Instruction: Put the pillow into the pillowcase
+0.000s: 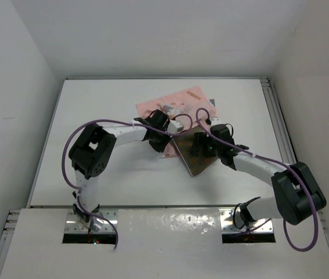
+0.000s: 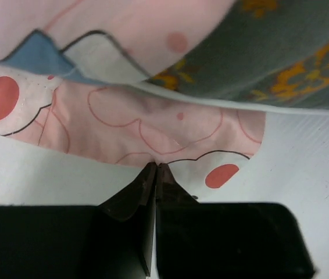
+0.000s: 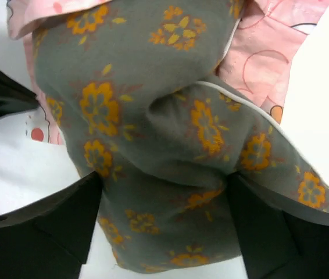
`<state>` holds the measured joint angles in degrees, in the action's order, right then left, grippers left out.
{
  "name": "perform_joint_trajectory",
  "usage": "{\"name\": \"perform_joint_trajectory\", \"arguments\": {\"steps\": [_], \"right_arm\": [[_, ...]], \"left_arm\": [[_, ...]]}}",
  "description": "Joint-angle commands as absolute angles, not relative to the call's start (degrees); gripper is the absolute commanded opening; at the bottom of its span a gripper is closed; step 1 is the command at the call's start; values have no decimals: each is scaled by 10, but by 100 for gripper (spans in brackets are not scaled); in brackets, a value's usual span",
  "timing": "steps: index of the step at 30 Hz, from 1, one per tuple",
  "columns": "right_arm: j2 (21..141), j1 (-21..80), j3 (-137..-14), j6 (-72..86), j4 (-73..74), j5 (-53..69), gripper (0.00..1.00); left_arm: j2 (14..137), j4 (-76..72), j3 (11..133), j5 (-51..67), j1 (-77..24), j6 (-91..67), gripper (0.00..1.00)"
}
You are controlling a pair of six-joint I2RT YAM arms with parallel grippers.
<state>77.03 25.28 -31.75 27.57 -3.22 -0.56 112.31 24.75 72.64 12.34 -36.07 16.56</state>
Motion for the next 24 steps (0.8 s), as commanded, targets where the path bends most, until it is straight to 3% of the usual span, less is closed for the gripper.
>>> {"name": "perform_joint_trajectory", "arguments": {"steps": [1, 2, 4, 5, 6, 13, 18, 24], "right_arm": [[802, 256, -331, 315, -79, 24, 82], [806, 256, -332, 318, -87, 33, 66], [809, 257, -332, 330, -105, 54, 44], [806, 256, -333, 333, -111, 56, 13], [803, 256, -332, 339, -123, 59, 0], [759, 231, -322, 419, -244, 65, 0], [748, 221, -320, 471, -343, 3, 0], [772, 225, -330, 497, -349, -44, 0]], "left_arm": [[1142, 246, 728, 145, -368, 160, 0], [1142, 250, 731, 147, -368, 161, 0], [1139, 274, 748, 154, -368, 169, 0], [1133, 281, 758, 158, -368, 174, 0], [1129, 293, 762, 160, -368, 186, 0], [1052, 330, 741, 150, -402, 285, 0], [1001, 374, 717, 179, -447, 333, 0], [984, 390, 736, 192, -467, 342, 0]]}}
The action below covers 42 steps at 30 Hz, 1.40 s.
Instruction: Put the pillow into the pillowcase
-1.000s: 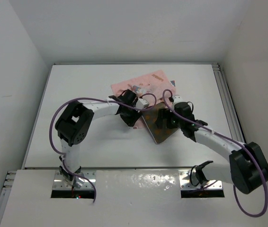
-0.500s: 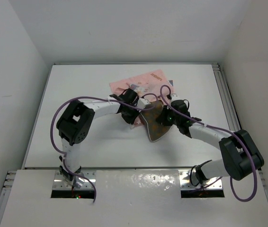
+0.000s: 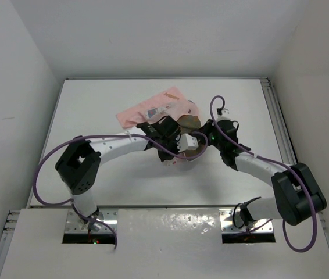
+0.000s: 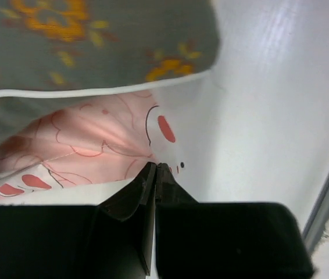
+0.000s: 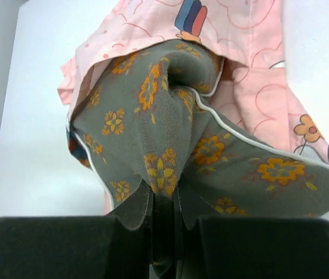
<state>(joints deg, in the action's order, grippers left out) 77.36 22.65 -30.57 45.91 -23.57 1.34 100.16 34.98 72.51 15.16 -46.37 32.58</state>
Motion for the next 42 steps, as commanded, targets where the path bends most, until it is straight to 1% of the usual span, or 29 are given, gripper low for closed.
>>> {"name": "perform_joint_trajectory", "arguments": {"steps": [1, 4, 7, 10, 15, 21, 23, 27, 28, 29, 30, 32, 33, 35, 36, 39, 42], "right_arm": [[779, 228, -329, 502, -346, -47, 0], [789, 227, -316, 521, -338, -50, 0], [788, 227, -297, 536, -336, -62, 0], [787, 227, -292, 544, -333, -66, 0], [774, 234, -300, 523, -306, -73, 0], [761, 242, -298, 509, -287, -95, 0], [761, 243, -297, 506, -284, -95, 0], [762, 253, -298, 489, -273, -93, 0], [762, 254, -295, 485, -271, -94, 0], [761, 256, -293, 481, -268, -92, 0], [759, 257, -287, 479, -269, -82, 0], [763, 258, -283, 471, -276, -59, 0], [766, 257, -283, 468, -277, -38, 0], [770, 258, -284, 454, -274, -19, 0], [772, 257, -282, 454, -275, -10, 0], [769, 257, -272, 450, -289, 13, 0], [764, 258, -266, 443, -299, 29, 0]], "left_arm": [[984, 389, 751, 206, -461, 339, 0], [991, 395, 780, 243, -454, 325, 0], [1010, 400, 829, 250, -456, 320, 0], [1019, 403, 845, 246, -465, 316, 0], [1020, 429, 887, 268, -468, 309, 0], [1018, 461, 928, 331, -471, 300, 0], [1018, 447, 916, 322, -471, 297, 0], [1020, 409, 875, 233, -472, 263, 0], [1020, 409, 874, 229, -472, 266, 1], [1020, 410, 874, 229, -472, 268, 5], [1017, 412, 875, 230, -472, 270, 15], [1018, 414, 885, 234, -471, 270, 24], [1020, 414, 890, 235, -470, 269, 35], [1022, 414, 905, 240, -464, 259, 42], [1027, 413, 919, 245, -452, 253, 47], [1034, 398, 951, 262, -415, 218, 57], [1045, 364, 969, 243, -378, 171, 60]]}}
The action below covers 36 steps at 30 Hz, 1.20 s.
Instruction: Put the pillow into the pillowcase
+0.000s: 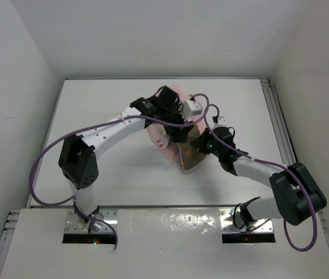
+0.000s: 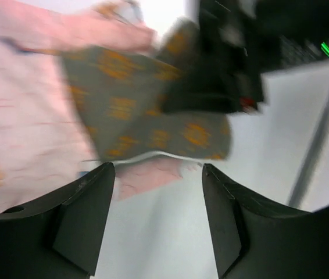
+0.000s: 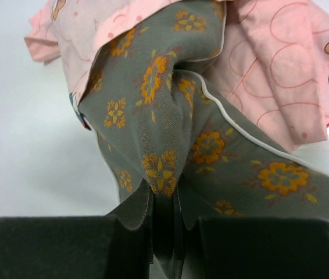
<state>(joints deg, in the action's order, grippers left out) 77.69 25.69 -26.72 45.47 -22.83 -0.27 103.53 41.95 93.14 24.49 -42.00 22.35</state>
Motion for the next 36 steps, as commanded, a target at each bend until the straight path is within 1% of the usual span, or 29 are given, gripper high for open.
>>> {"name": "perform_joint_trajectory", "arguments": {"steps": [1, 5, 6, 10, 13, 15, 19, 22, 25, 26, 27, 28, 29, 30, 31, 33, 34, 36], "right_arm": [[761, 257, -265, 440, -300, 33, 0], [760, 257, -257, 440, -303, 40, 0], [760, 258, -257, 439, -303, 41, 0], [758, 258, -253, 440, -301, 42, 0], [756, 258, -246, 444, -304, 37, 0], [756, 257, -241, 448, -308, 38, 0], [757, 258, -243, 454, -309, 43, 0], [754, 257, -241, 455, -308, 44, 0], [751, 257, -240, 456, -308, 44, 0], [751, 258, -239, 456, -307, 44, 0], [750, 257, -239, 456, -307, 44, 0], [749, 258, -239, 456, -306, 44, 0], [748, 256, -241, 456, -306, 44, 0], [747, 257, -243, 452, -304, 44, 0], [747, 256, -243, 450, -302, 42, 0], [747, 258, -244, 447, -303, 37, 0], [746, 256, -243, 447, -304, 36, 0], [751, 257, -245, 447, -308, 35, 0]], "left_arm": [[1049, 347, 972, 228, -370, 146, 60], [1091, 336, 994, 124, -351, 138, 57], [1097, 338, 997, 118, -351, 144, 58], [1121, 338, 999, 147, -352, 163, 58], [1138, 343, 1005, 174, -360, 174, 63], [1146, 341, 1004, 175, -372, 181, 65], [1152, 316, 991, 161, -381, 181, 66], [1158, 288, 981, 115, -382, 167, 60], [1163, 270, 981, 86, -384, 165, 50], [1165, 265, 977, 77, -384, 166, 41], [1165, 257, 975, 70, -385, 168, 37], [1169, 255, 972, 65, -384, 168, 27], [1170, 255, 973, 62, -384, 169, 23], [1172, 257, 974, 62, -384, 167, 20], [1172, 259, 975, 67, -385, 168, 18], [1171, 268, 976, 76, -384, 171, 18], [1171, 271, 982, 87, -384, 172, 20], [1172, 281, 990, 96, -384, 172, 29]]}}
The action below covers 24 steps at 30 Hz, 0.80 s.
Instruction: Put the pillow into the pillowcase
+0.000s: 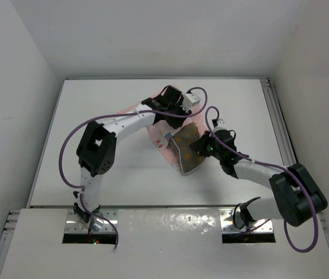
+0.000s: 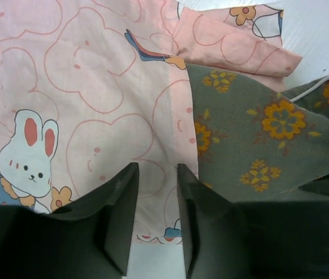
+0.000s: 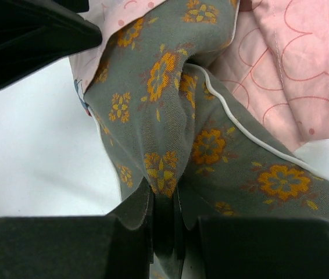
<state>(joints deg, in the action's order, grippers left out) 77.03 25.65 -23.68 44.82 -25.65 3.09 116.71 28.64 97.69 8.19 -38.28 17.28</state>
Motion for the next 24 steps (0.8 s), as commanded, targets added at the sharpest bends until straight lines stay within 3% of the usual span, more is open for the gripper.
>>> {"name": "perform_joint_trajectory", "arguments": {"steps": [1, 5, 8, 13, 15, 18, 19, 24], "right_arm": [[751, 256, -246, 449, -309, 36, 0], [753, 257, -243, 452, -316, 39, 0], [751, 257, -243, 453, -312, 38, 0], [754, 257, -243, 454, -314, 37, 0], [755, 257, -243, 454, -317, 38, 0], [758, 258, -241, 454, -321, 41, 0], [758, 258, -243, 453, -322, 45, 0], [736, 273, -277, 404, -279, 30, 0]], "left_arm": [[1172, 282, 996, 104, -385, 171, 32], [1173, 284, 1001, 126, -384, 166, 48], [1178, 273, 987, 120, -391, 176, 54], [1194, 242, 959, 89, -396, 185, 54], [1196, 229, 954, 76, -396, 183, 47], [1198, 225, 960, 62, -396, 182, 9], [1198, 229, 965, 64, -396, 181, 1], [1194, 321, 1051, 131, -396, 174, 0]]}}
